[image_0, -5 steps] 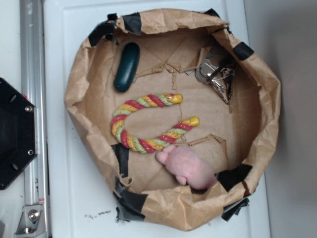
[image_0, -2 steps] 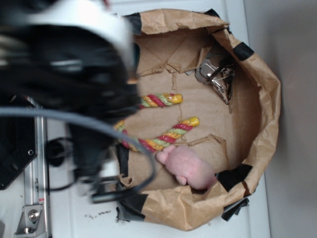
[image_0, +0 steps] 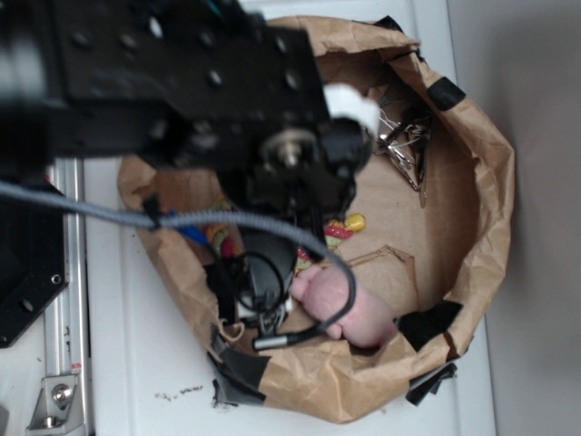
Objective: Grab the multicolored rope.
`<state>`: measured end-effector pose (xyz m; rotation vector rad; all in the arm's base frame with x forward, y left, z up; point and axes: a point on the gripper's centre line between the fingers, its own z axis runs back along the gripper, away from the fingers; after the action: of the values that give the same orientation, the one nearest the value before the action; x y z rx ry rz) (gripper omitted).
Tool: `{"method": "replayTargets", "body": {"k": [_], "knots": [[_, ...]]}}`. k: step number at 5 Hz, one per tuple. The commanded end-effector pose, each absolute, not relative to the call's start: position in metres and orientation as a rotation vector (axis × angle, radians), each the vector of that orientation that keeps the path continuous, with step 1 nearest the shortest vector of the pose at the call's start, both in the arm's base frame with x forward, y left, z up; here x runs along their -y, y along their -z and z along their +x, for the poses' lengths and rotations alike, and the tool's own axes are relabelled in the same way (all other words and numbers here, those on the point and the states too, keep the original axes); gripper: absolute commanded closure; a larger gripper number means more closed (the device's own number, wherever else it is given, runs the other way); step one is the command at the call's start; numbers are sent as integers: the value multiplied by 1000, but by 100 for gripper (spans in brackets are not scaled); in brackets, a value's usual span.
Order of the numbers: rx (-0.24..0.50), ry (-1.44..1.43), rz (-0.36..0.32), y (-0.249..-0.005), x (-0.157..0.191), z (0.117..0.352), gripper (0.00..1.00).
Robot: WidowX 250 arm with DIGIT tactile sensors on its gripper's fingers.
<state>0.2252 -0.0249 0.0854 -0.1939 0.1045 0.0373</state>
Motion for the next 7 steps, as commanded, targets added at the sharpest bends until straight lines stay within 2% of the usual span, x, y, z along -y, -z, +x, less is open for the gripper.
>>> {"method": "replayTargets", "body": {"k": [1,2,3,4,6,7], "knots": [[-104,20,-176,-50,40,221,0],[-102,31,-175,-41,36,243,0],[-143,50,-181,-24,37,249,0],[-173,85,-156,-14,45,250,100],[-157,95,-167,-13,45,249,100],[-137,98,-128,-16,45,248,100]]}}
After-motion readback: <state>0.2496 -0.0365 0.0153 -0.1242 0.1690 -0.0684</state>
